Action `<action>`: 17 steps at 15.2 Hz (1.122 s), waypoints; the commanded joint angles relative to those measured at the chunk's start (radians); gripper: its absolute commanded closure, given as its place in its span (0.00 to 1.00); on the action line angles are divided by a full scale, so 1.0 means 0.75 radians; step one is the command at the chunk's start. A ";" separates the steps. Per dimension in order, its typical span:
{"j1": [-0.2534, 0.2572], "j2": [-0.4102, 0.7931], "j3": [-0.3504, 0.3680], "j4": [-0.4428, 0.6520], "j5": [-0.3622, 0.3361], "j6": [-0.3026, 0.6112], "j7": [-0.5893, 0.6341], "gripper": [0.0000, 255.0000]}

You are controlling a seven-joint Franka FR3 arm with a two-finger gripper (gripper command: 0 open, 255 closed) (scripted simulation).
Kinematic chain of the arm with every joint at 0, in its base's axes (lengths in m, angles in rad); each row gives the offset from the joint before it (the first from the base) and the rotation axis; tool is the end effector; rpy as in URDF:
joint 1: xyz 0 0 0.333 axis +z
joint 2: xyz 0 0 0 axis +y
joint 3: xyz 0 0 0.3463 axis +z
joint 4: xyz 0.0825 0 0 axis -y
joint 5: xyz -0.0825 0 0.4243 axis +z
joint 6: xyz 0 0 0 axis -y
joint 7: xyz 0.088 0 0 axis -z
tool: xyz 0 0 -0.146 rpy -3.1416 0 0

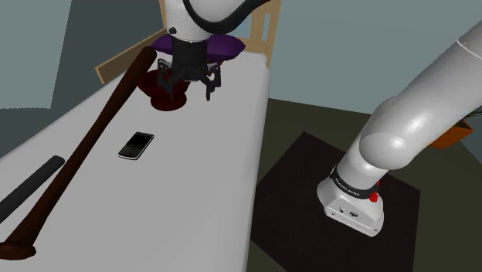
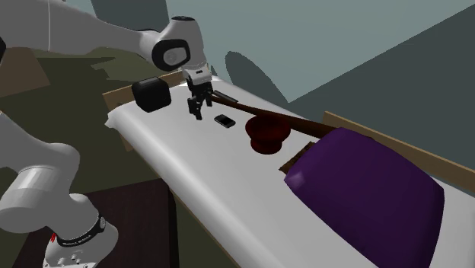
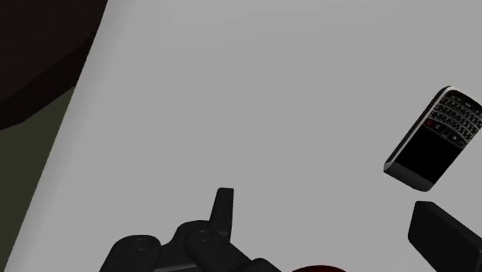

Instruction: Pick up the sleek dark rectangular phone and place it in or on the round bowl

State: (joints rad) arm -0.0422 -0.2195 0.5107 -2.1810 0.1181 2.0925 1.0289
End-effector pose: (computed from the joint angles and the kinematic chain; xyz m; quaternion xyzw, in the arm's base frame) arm 0.4733 0.2589 0.4545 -0.9512 0.3040 -0.0395 0.0355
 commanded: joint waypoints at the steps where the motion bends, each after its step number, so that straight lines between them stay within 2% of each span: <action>1: -0.005 0.103 0.050 0.044 -0.045 0.042 0.126 0.00; 6: 0.019 0.413 0.116 0.240 -0.230 0.085 0.434 0.00; 11: 0.127 0.725 0.086 0.492 -0.406 0.072 0.699 0.00; 14: 0.211 0.904 0.042 0.672 -0.476 0.043 0.818 0.00; 17: 0.229 0.945 0.028 0.686 -0.493 0.065 0.838 0.00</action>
State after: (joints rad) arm 0.1254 0.4755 0.5365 -1.6733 -0.2456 2.1357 1.6520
